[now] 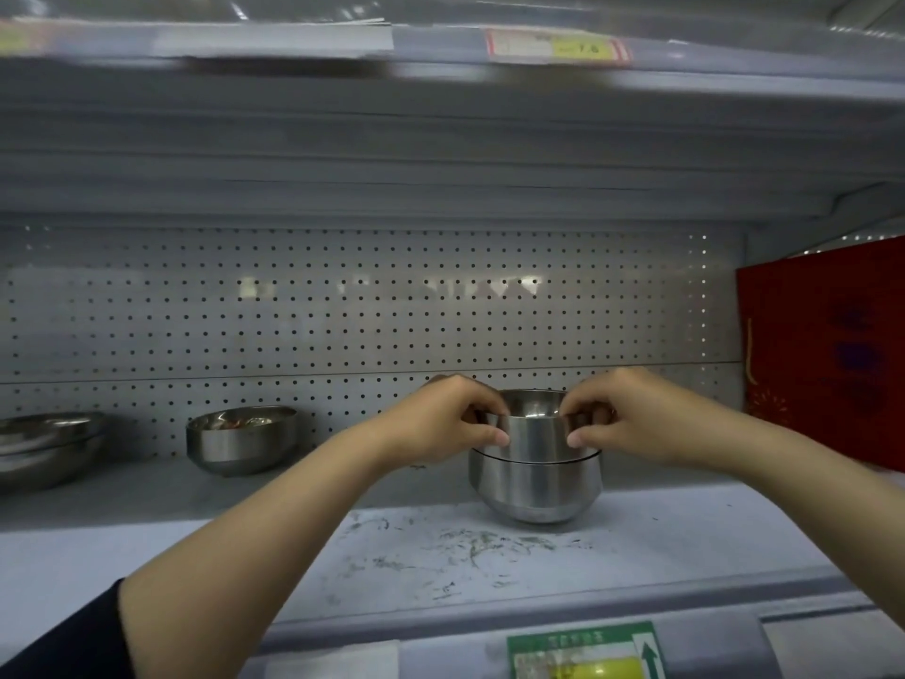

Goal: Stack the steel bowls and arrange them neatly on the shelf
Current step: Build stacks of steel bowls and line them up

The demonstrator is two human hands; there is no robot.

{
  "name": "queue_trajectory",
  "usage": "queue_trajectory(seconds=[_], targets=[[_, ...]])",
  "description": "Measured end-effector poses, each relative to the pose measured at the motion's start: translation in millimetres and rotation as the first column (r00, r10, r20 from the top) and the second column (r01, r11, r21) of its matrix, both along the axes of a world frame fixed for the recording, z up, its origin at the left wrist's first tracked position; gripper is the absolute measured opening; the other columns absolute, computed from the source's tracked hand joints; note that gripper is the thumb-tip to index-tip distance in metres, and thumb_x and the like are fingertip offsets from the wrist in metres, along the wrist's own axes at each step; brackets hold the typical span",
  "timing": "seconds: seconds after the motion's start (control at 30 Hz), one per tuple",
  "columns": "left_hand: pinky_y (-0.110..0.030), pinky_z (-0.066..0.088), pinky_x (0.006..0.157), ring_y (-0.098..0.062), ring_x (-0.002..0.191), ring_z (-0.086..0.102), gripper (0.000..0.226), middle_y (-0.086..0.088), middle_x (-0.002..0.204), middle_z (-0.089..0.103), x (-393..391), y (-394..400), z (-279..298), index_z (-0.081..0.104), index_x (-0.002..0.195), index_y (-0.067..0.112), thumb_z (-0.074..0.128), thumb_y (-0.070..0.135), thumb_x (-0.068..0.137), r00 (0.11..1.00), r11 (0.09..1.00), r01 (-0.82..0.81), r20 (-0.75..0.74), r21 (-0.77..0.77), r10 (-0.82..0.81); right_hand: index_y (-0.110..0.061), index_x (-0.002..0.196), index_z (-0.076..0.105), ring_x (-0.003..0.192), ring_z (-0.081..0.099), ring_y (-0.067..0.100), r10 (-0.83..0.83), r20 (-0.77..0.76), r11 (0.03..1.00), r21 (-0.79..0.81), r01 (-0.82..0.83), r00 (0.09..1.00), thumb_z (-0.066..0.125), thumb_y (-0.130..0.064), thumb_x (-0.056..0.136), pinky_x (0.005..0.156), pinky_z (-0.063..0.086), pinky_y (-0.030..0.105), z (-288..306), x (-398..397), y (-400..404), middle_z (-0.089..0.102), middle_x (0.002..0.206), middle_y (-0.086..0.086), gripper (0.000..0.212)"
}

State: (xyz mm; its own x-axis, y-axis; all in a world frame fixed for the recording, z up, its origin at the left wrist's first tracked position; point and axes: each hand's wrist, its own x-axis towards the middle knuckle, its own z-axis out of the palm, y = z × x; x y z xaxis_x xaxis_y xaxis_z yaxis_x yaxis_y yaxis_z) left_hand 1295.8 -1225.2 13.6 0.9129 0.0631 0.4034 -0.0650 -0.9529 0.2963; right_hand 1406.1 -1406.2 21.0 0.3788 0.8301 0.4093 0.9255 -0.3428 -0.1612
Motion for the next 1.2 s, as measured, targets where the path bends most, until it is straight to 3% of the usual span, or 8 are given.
queue_trajectory(seconds=[0.2,0.37,0.5,0.6,0.7,0.83,0.97,1.2], targets=[[-0.015,0.051,0.064,-0.001,0.075,0.056,0.056,0.013,0.126,0.052,-9,17,-6,0.048,0.133,0.030,0.070,0.024,0.082,0.976,0.968,-0.171,0.103,-0.186,0.192,-0.036,0.111,0.056,0.072,0.061,0.005,0.024,-0.195,0.976,0.216,0.019,0.981,0.076,-0.030,0.076,0.069,0.051,0.020,-6,16,-11,0.061,0.108,-0.014,0.041],[-0.018,0.056,0.073,-0.011,0.071,0.064,0.049,-0.006,0.108,0.071,-7,28,-23,0.055,0.127,0.012,0.071,0.016,0.081,0.936,0.835,-0.346,-0.215,-0.429,0.277,-0.041,0.127,0.035,0.095,0.062,0.011,-0.118,-0.492,0.983,0.066,0.173,0.863,0.080,-0.044,0.063,0.073,0.049,0.024,-24,36,-21,0.061,0.114,-0.006,0.078],[-0.019,0.057,0.068,-0.010,0.064,0.061,0.039,-0.008,0.086,0.067,9,18,-35,0.056,0.119,0.002,0.068,0.005,0.083,0.936,0.761,-0.329,-0.303,-0.559,0.182,-0.030,0.123,0.048,0.089,0.069,0.016,-0.017,-0.637,0.989,0.104,0.108,0.770,0.081,-0.035,0.065,0.065,0.049,0.023,-38,41,-13,0.075,0.096,-0.001,0.066],[-0.028,0.059,0.074,-0.016,0.064,0.060,0.010,-0.007,0.070,0.060,20,17,-39,0.062,0.087,0.000,0.063,-0.004,0.078,0.928,0.756,-0.360,-0.290,-0.547,0.233,-0.028,0.120,0.057,0.095,0.069,0.013,0.020,-0.669,0.982,0.151,0.110,0.743,0.084,-0.028,0.065,0.086,0.054,0.028,-36,43,-3,0.075,0.097,-0.002,0.061],[-0.019,0.046,0.049,-0.012,0.057,0.053,0.016,-0.003,0.063,0.054,27,25,-37,0.053,0.069,0.009,0.059,-0.002,0.077,0.898,0.764,-0.435,-0.291,-0.476,0.329,-0.032,0.120,0.056,0.094,0.068,0.011,-0.013,-0.635,0.984,0.131,0.124,0.772,0.085,-0.034,0.063,0.090,0.051,0.029,-30,43,12,0.074,0.096,-0.005,0.063],[-0.018,0.050,0.064,-0.012,0.066,0.057,0.010,-0.003,0.073,0.058,43,51,-21,0.055,0.077,0.009,0.057,0.000,0.081,0.863,0.768,-0.503,-0.284,-0.396,0.418,-0.027,0.126,0.053,0.091,0.065,0.009,0.003,-0.631,0.979,0.160,0.126,0.776,0.083,-0.025,0.068,0.073,0.046,0.018,-14,50,46,0.071,0.100,-0.002,0.065],[-0.022,0.052,0.072,-0.011,0.062,0.055,0.009,-0.003,0.066,0.056,73,66,-5,0.058,0.087,0.005,0.054,-0.002,0.082,0.879,0.747,-0.475,-0.211,-0.466,0.427,-0.021,0.133,0.050,0.098,0.065,0.013,0.048,-0.648,0.967,0.220,0.126,0.760,0.081,-0.021,0.070,0.093,0.049,0.032,3,77,57,0.073,0.099,-0.001,0.071],[-0.029,0.052,0.092,-0.023,0.102,0.065,0.028,-0.012,0.101,0.065,124,66,-21,0.058,0.110,-0.001,0.060,-0.002,0.083,0.874,0.730,-0.485,-0.233,-0.481,0.426,-0.019,0.132,0.049,0.099,0.064,0.013,0.062,-0.712,0.961,0.231,0.151,0.699,0.080,-0.017,0.072,0.077,0.047,0.019,-15,115,53,0.072,0.102,0.000,0.068]])
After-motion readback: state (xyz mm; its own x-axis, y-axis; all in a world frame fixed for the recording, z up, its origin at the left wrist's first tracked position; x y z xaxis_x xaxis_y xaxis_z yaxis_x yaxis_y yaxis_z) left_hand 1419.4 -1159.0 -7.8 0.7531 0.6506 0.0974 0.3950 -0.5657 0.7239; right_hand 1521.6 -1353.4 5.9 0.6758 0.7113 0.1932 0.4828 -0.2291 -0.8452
